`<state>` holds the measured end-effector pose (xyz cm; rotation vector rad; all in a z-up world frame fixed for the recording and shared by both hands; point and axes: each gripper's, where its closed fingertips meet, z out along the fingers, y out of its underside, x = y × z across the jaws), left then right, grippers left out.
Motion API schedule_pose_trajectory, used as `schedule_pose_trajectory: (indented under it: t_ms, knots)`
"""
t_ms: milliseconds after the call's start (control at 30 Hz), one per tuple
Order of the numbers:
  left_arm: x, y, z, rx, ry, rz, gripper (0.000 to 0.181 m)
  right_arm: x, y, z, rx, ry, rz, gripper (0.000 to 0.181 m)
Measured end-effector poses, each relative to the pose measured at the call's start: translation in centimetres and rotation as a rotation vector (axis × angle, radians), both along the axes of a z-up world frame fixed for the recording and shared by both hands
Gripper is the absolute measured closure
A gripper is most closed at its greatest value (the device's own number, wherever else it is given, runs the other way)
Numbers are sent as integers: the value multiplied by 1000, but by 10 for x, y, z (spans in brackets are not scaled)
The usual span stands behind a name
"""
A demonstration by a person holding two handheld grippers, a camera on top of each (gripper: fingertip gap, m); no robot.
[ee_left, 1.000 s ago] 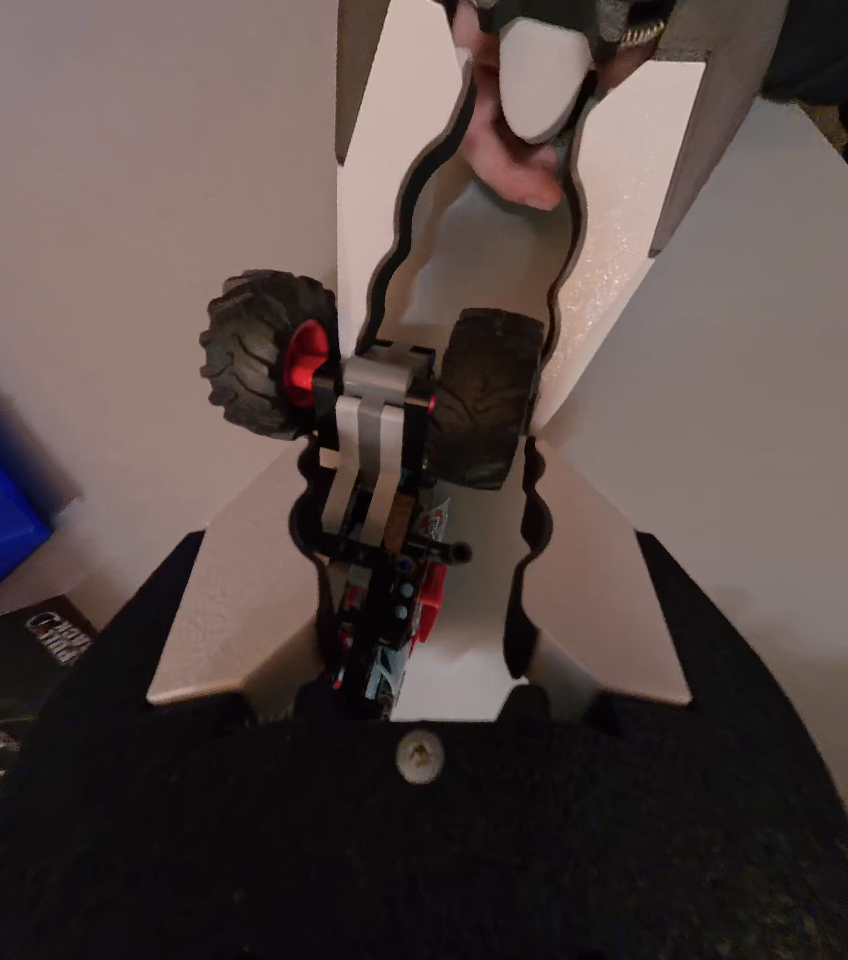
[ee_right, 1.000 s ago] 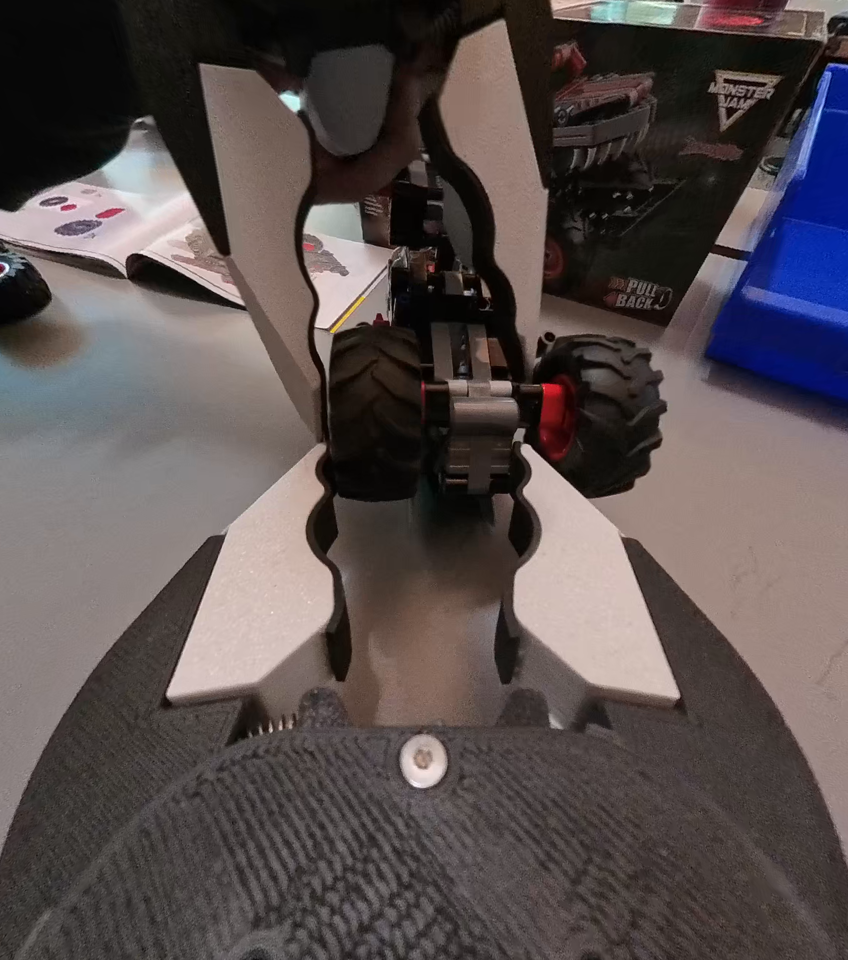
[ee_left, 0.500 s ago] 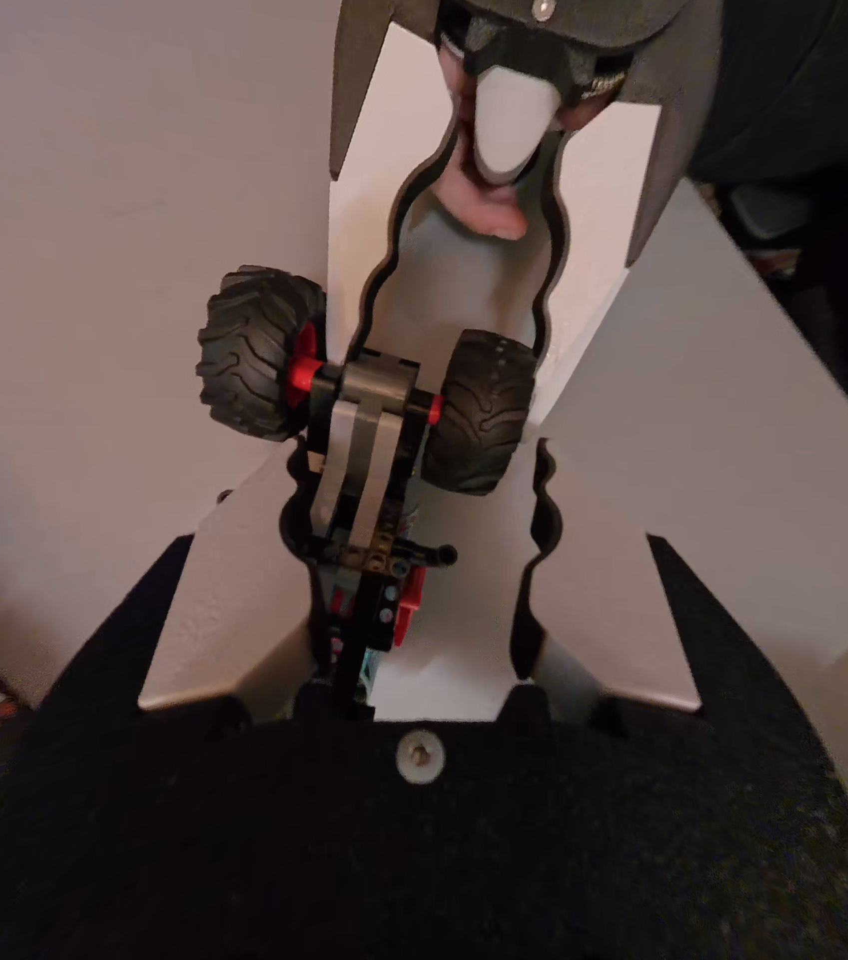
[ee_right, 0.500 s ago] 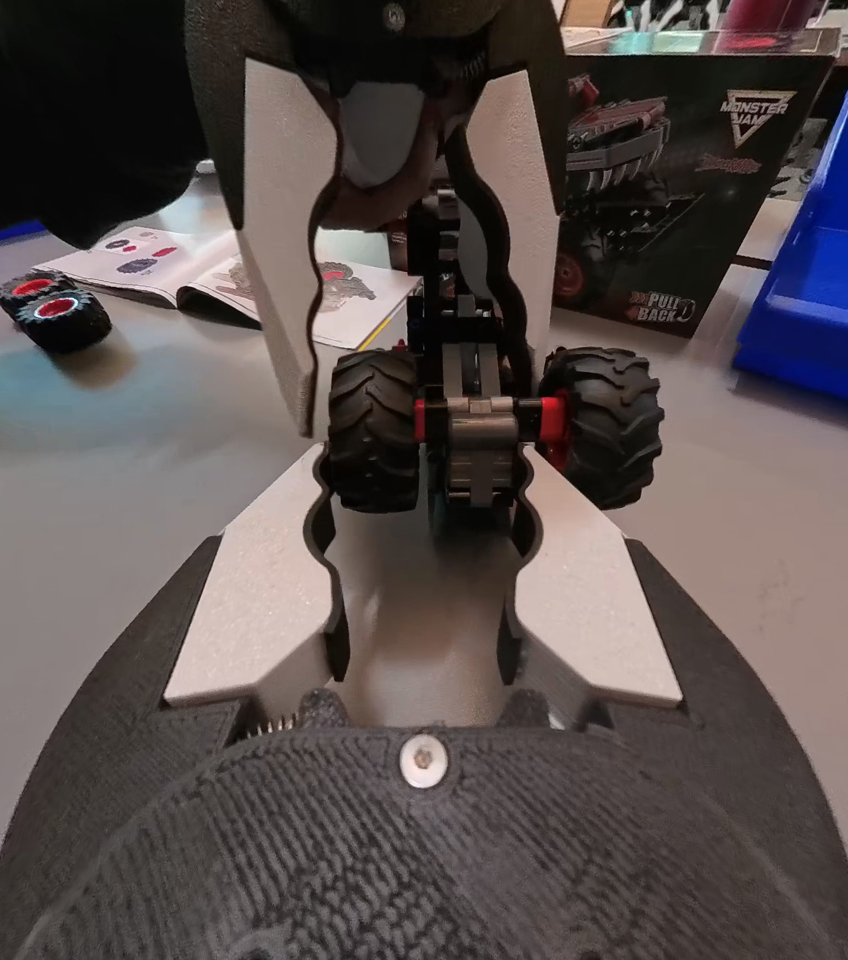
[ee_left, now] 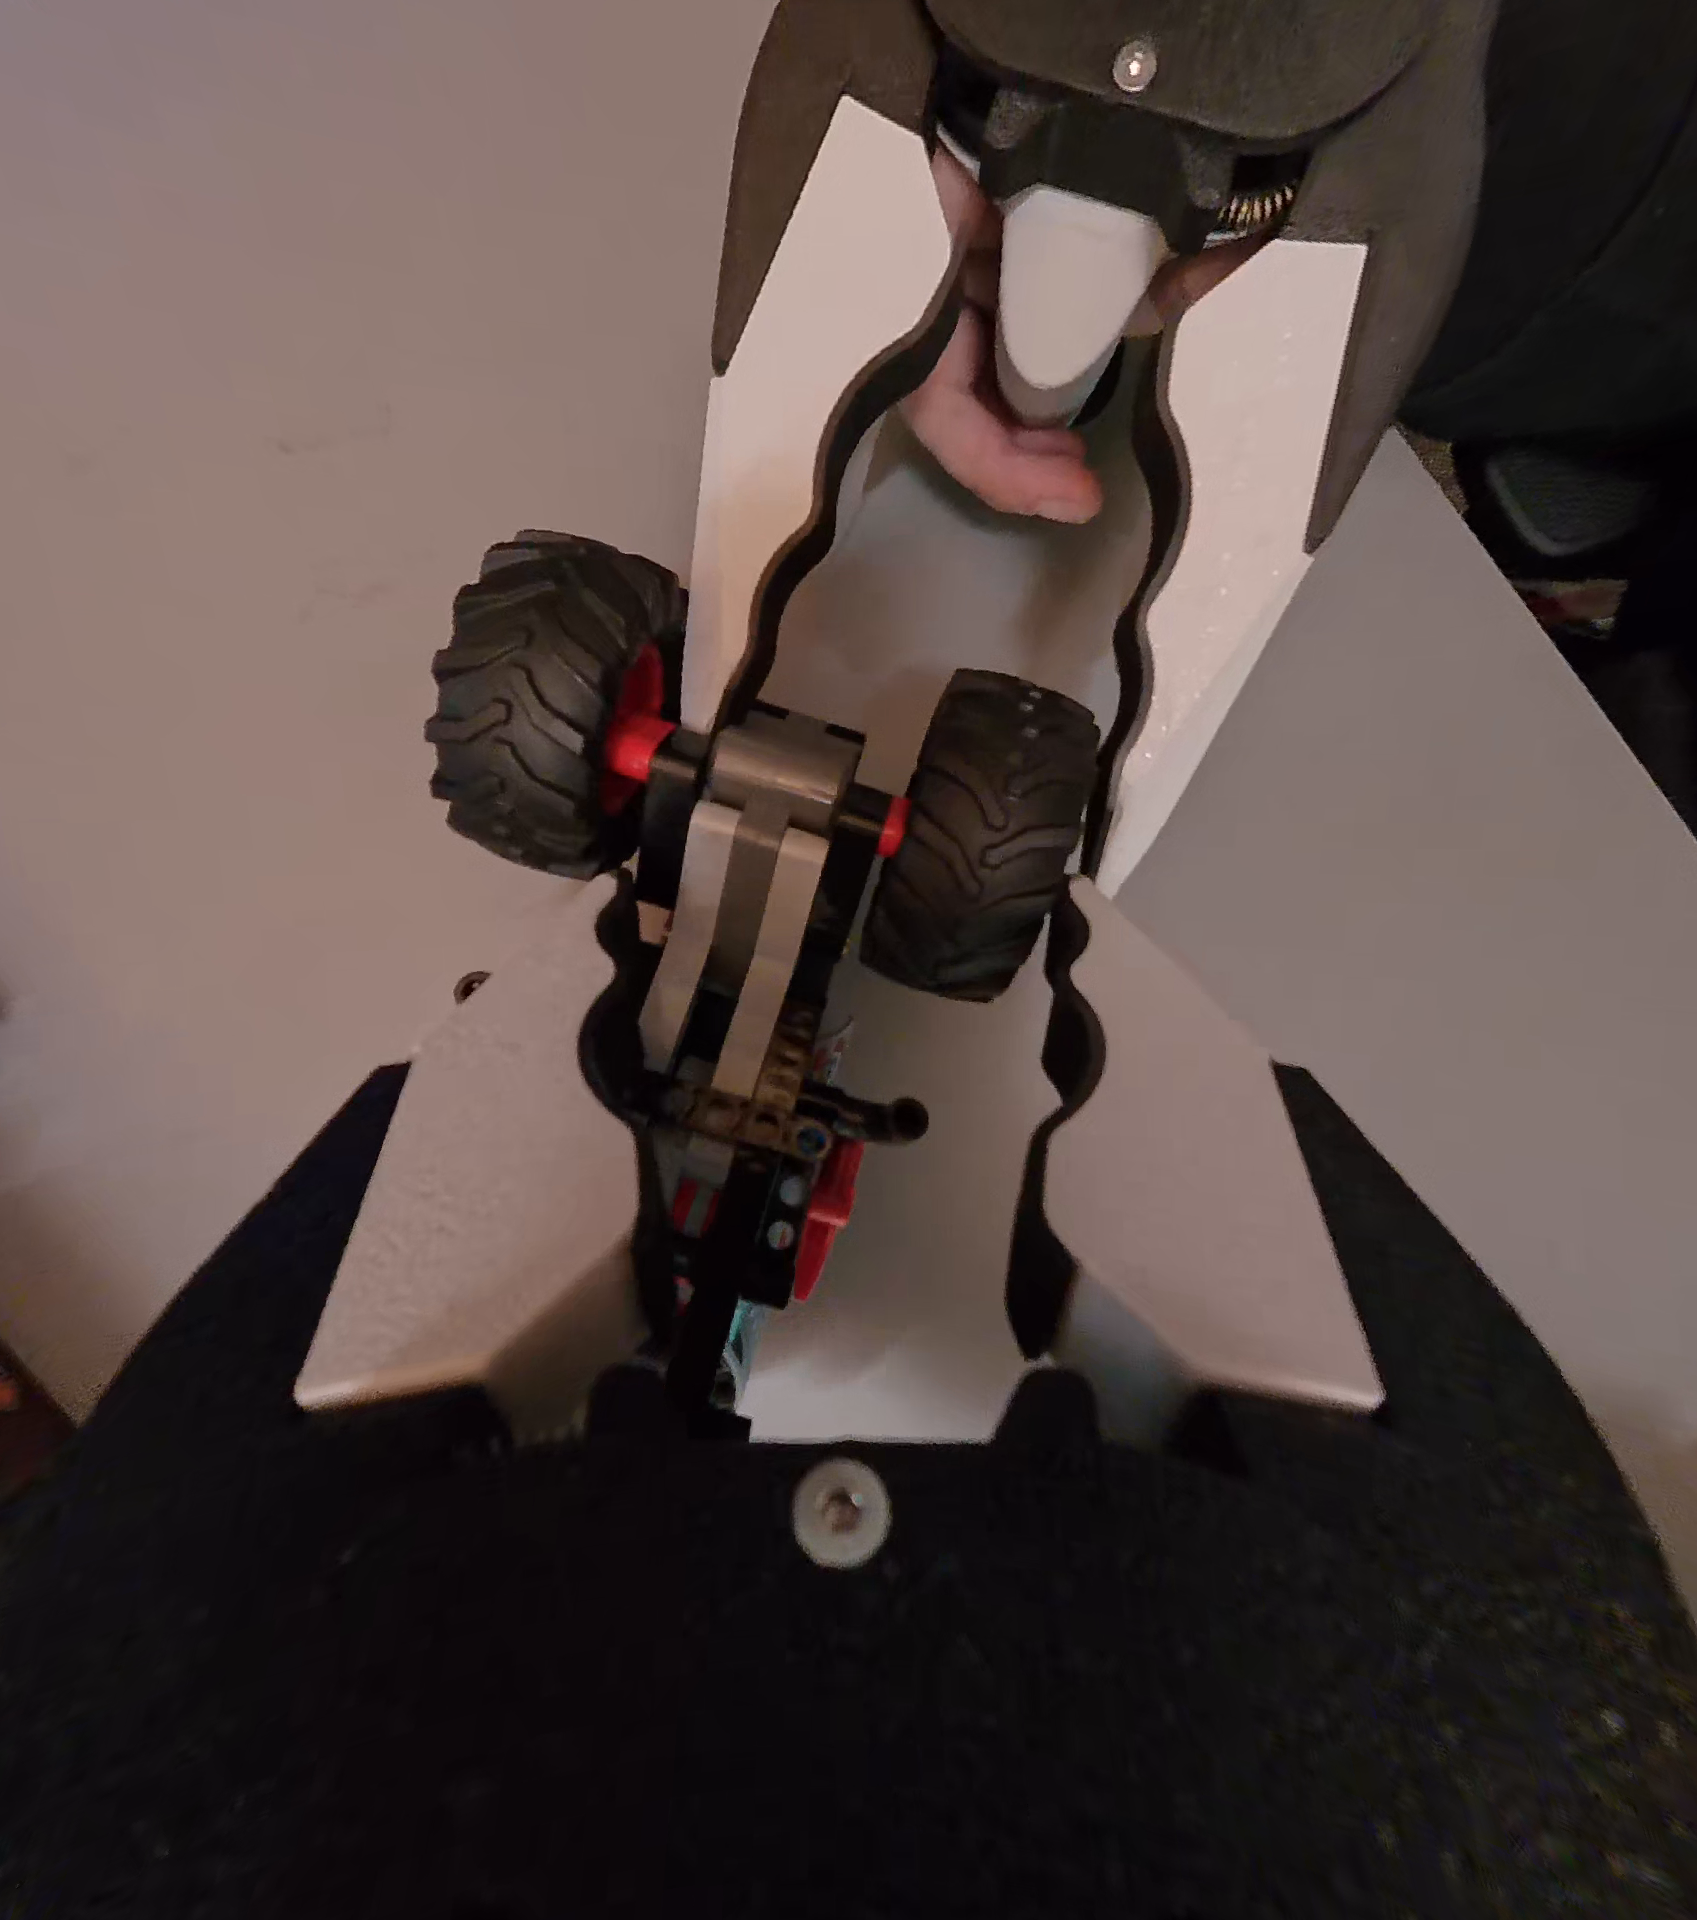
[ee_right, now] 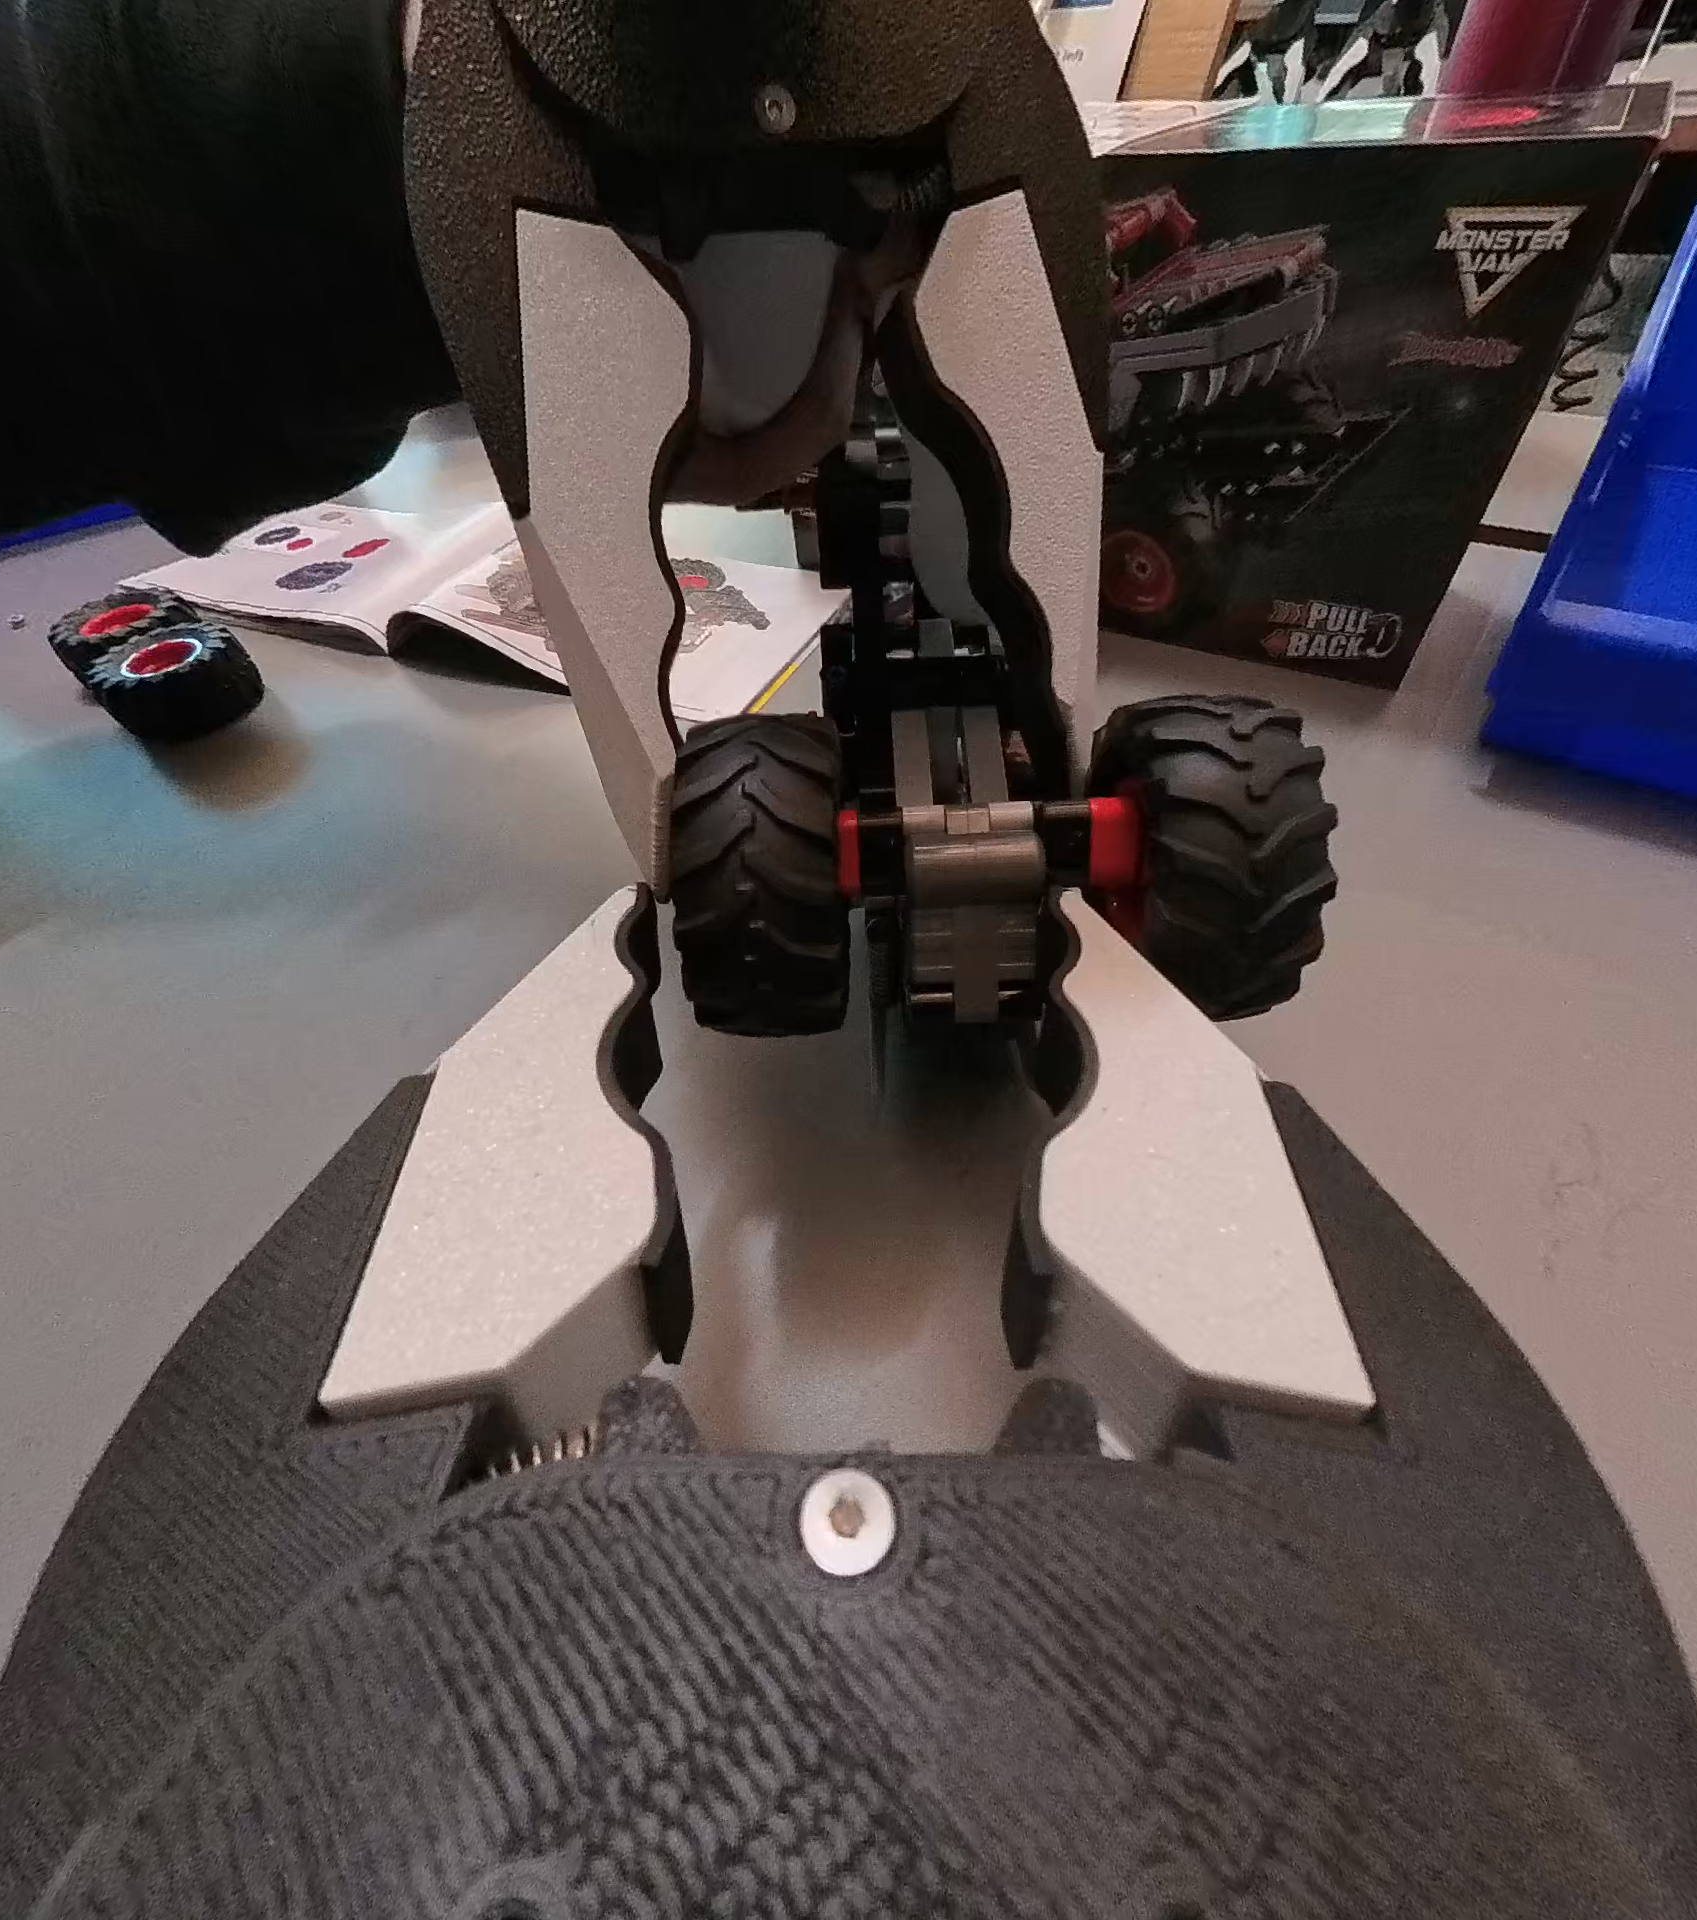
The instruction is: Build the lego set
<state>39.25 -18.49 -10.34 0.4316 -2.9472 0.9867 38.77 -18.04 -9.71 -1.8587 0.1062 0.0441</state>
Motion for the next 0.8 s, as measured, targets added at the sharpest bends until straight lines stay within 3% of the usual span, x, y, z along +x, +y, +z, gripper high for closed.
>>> schedule_pose_trajectory:
  t_ms: [367,800]
  knots:
    - [5,-4,4,-19,-38,80,109,3,2,0,2,19,-32,106]
    - [0,-3,2,36,-142,26,112,-1,5,-6,-44,-14,-24,107]
